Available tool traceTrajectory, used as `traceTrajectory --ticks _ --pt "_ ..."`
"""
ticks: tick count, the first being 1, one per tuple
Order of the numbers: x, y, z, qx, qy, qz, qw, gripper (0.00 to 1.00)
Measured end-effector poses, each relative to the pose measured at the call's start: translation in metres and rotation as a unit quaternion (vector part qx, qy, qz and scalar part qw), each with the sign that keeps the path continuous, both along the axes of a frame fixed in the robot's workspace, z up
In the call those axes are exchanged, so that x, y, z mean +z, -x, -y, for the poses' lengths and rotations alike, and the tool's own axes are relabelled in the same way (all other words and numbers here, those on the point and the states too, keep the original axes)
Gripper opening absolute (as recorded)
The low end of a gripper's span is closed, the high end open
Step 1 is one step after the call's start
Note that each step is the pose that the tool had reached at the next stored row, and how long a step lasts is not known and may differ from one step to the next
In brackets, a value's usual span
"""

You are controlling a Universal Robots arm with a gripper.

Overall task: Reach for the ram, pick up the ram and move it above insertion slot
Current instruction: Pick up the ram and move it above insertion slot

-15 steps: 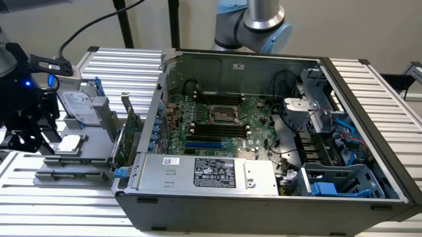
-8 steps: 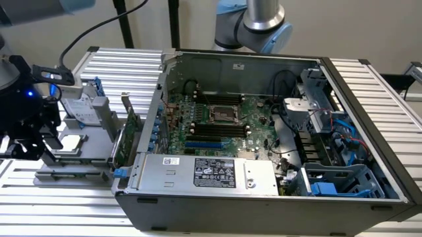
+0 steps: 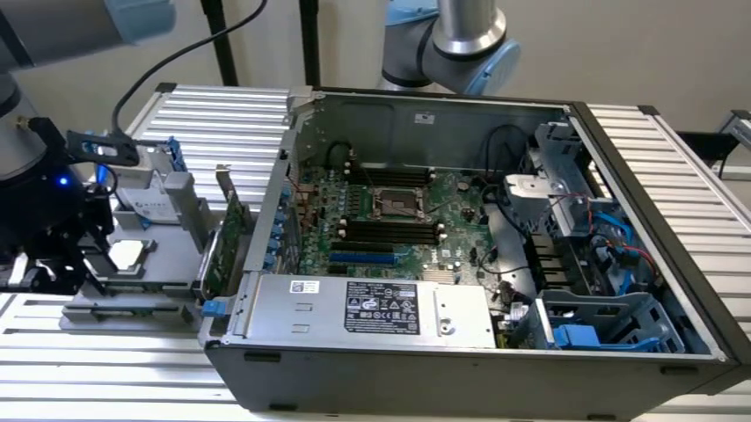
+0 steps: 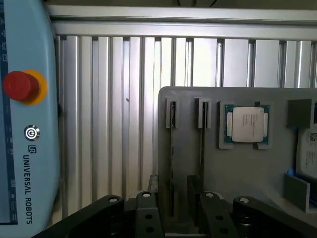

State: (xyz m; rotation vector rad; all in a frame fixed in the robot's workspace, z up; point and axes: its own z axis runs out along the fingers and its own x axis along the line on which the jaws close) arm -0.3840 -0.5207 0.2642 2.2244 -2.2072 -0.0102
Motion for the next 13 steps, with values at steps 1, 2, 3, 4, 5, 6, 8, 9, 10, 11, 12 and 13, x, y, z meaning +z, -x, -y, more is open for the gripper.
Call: traceTrajectory --ticks 1,2,3,4,5,6,8,9,10,11,12,13 --pt "-0.0019 0.0 0.0 0.0 0.0 0.0 1.0 0.36" --pt "-0.0038 0.0 0.0 0.0 0.0 0.0 1.0 0.36" --pt "-0.0055 -0.001 0.0 0.0 0.0 0.0 1.0 0.36" --pt "-0.0074 -0.001 0.0 0.0 0.0 0.0 1.0 0.36" --pt "-0.0091 -0.001 0.0 0.0 0.0 0.0 1.0 0.36" --pt "-0.0109 -0.001 0.0 0.0 0.0 0.0 1.0 0.36" --pt "-0.0147 -0.002 0.0 0.0 0.0 0.0 1.0 0.36" --pt "-0.0165 -0.002 0.0 0.0 0.0 0.0 1.0 0.36" --pt "-0.0182 -0.002 0.0 0.0 0.0 0.0 1.0 0.36" --pt "-0.02 -0.002 0.0 0.0 0.0 0.0 1.0 0.36" --pt "-0.0218 -0.002 0.0 0.0 0.0 0.0 1.0 0.36" --pt "-0.0238 -0.002 0.0 0.0 0.0 0.0 1.0 0.36"
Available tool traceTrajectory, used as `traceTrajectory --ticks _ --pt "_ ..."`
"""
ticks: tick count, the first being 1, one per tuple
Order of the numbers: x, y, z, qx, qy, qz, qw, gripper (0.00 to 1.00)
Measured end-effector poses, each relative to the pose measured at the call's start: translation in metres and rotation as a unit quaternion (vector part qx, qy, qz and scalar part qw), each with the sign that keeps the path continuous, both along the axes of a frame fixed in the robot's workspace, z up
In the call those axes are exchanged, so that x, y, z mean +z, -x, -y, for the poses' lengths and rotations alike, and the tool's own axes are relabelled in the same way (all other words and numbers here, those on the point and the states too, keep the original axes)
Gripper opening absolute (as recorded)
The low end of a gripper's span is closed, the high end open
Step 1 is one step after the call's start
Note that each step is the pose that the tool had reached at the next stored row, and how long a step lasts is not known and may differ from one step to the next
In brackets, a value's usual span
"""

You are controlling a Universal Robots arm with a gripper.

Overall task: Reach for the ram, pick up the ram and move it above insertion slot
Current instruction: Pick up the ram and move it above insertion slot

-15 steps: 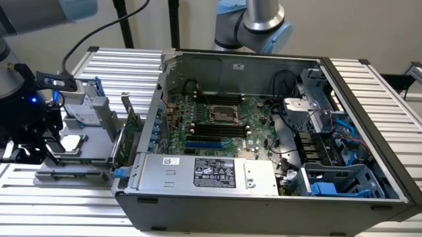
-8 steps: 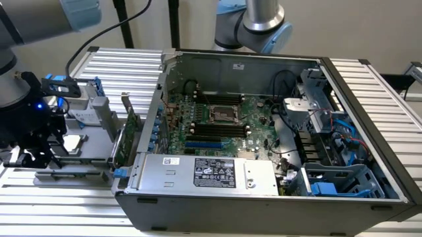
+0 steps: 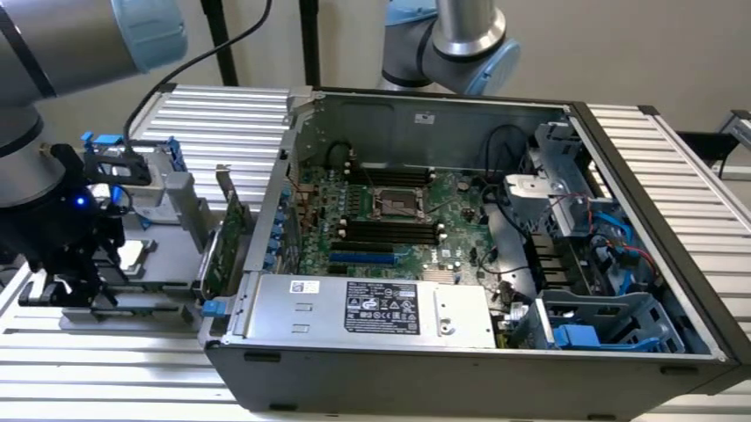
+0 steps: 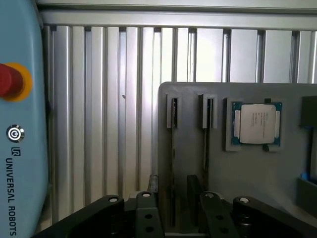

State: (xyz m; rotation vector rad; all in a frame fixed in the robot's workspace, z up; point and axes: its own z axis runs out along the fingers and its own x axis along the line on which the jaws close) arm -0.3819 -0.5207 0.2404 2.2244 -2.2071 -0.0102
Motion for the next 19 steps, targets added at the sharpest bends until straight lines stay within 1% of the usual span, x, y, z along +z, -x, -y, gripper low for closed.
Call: traceTrajectory --ticks 19 --pt "-0.0345 0.0 0.0 0.0 -0.0002 0.0 1.0 0.36"
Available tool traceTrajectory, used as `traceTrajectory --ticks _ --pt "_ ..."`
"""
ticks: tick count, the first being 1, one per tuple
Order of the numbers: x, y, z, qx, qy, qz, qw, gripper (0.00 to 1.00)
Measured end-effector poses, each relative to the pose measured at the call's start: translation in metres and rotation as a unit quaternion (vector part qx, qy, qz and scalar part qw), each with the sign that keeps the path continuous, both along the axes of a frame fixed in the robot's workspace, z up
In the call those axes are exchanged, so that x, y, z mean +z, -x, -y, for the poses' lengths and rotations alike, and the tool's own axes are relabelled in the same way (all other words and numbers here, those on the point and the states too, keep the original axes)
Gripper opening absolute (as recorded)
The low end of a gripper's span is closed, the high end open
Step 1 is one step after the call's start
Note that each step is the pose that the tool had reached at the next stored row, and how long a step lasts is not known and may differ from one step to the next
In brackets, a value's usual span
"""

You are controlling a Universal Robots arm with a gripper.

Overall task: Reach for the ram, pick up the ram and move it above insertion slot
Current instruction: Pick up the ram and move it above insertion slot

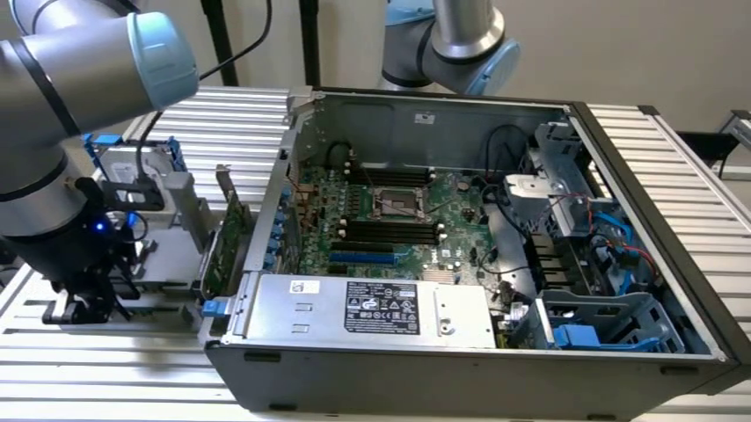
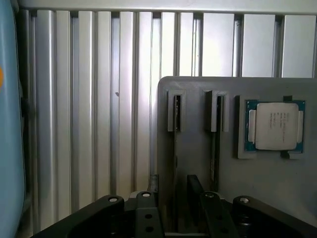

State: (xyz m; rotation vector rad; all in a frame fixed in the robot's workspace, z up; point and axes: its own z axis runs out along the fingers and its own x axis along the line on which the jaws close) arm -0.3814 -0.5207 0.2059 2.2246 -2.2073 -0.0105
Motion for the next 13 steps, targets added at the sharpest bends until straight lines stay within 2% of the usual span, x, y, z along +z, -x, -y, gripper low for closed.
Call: traceTrajectory --ticks 5,10,13 --pt "-0.0074 0.0 -0.0003 0.0 -0.0023 0.0 1.0 0.36" --pt "-0.0082 -0.0013 -0.0005 0.0 -0.0027 0.0 1.0 0.36" --pt "-0.0086 -0.0018 -0.0004 0.0 -0.0042 -0.0007 1.0 0.36"
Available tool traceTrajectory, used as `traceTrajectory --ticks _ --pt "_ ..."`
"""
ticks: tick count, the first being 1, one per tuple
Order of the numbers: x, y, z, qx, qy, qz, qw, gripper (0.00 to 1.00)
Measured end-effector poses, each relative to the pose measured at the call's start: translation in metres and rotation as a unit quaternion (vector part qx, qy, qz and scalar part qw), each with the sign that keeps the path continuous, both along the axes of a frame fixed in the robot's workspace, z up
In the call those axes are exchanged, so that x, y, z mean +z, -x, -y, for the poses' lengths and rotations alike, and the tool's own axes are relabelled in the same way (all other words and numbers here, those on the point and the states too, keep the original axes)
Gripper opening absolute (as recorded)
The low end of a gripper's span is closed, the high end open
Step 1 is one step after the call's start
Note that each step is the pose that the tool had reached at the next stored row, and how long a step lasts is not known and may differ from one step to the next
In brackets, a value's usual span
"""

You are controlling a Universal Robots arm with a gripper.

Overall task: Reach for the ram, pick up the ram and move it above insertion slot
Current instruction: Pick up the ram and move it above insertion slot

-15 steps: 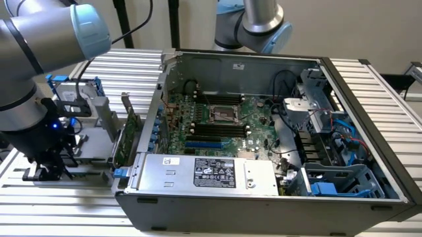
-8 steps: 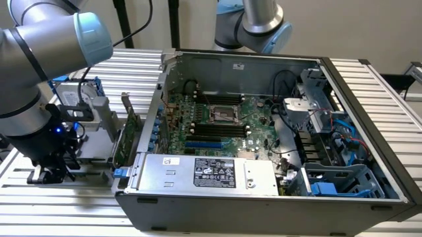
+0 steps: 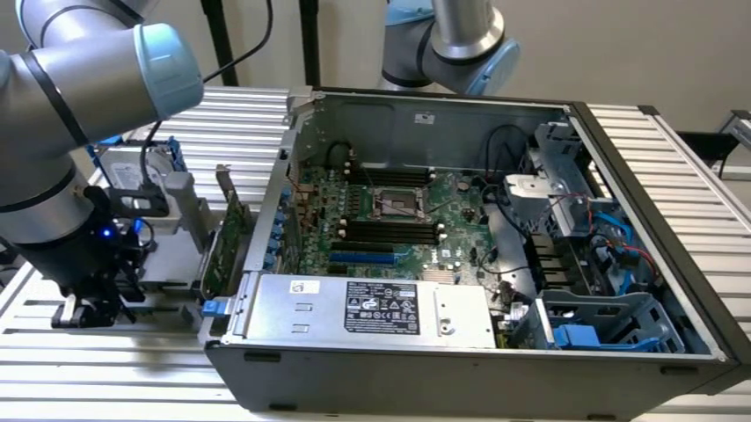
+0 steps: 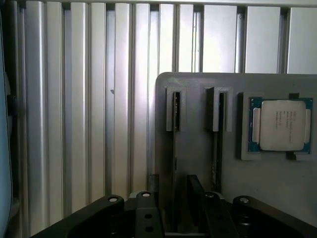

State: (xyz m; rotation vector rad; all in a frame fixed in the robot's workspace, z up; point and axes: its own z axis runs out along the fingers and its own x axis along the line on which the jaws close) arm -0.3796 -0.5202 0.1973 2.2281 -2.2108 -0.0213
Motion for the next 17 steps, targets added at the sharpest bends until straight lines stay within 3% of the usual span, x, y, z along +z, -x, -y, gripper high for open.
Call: traceTrajectory --ticks 3,8,17 --pt "-0.0011 -0.0002 -0.0001 0.0 -0.0025 -0.0015 1.0 0.36" --pt "-0.0018 -0.0006 0.0 0.0 -0.0024 -0.0027 1.0 0.36" --pt "-0.0023 -0.0017 -0.0003 0.0 -0.0025 -0.0031 1.0 0.18"
